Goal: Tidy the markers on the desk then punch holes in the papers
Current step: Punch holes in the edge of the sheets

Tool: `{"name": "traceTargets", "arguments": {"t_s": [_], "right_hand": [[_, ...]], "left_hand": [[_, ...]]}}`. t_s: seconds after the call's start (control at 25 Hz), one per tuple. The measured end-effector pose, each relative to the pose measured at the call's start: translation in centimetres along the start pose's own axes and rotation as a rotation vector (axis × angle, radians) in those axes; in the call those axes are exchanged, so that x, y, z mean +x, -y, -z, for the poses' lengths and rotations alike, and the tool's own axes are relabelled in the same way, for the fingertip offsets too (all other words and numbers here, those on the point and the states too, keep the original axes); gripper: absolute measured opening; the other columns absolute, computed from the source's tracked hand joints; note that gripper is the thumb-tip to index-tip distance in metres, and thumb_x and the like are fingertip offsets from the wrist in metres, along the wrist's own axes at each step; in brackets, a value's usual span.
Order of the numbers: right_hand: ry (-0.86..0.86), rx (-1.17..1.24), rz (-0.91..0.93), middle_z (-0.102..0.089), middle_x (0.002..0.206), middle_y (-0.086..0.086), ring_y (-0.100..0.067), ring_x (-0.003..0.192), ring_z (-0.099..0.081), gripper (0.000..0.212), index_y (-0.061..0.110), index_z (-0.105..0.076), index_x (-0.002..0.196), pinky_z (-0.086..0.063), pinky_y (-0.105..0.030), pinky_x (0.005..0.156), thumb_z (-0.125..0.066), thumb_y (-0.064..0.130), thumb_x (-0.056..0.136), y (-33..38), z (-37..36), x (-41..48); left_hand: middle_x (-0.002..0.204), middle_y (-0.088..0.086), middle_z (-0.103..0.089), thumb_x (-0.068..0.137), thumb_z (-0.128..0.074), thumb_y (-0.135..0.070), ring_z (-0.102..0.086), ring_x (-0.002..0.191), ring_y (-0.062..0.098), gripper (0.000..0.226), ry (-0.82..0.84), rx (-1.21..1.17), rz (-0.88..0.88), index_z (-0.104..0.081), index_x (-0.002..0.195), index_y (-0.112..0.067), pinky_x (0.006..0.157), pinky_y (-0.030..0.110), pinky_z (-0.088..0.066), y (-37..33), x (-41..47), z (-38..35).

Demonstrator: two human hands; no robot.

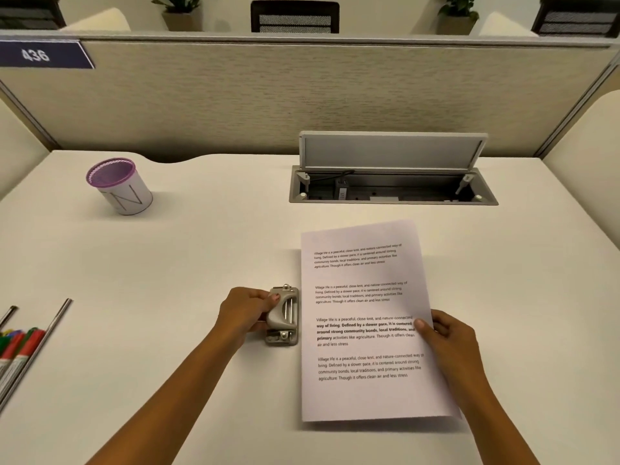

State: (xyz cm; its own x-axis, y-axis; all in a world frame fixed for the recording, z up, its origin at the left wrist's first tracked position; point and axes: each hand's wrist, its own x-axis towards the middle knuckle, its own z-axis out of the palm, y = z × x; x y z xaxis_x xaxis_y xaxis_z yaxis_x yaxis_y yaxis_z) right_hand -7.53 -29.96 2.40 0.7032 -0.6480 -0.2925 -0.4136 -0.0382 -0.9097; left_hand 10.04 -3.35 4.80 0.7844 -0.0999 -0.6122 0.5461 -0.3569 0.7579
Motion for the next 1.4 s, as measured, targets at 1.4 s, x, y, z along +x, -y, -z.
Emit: {"name": "traceTargets", "arguments": {"t_s": [1.4], "right_hand": [[0.000,-0.011,0.070,-0.075,0.091,0.006,-0.011,0.081,-0.072,0.012,0.021,-0.069,0.100,-0.056,-0.030,0.075,-0.064,0.021,0.089,-0.6,-3.7,-0.6]], "left_hand": [[0.092,0.023,-0.070,0.085,-0.069,-0.021,-0.065,0.075,0.030,0.016,-0.036,0.031,-0.039,-0.066,0.079,-0.007,0.081,0.048,-0.057,0.8,-0.2,-0.8]]}}
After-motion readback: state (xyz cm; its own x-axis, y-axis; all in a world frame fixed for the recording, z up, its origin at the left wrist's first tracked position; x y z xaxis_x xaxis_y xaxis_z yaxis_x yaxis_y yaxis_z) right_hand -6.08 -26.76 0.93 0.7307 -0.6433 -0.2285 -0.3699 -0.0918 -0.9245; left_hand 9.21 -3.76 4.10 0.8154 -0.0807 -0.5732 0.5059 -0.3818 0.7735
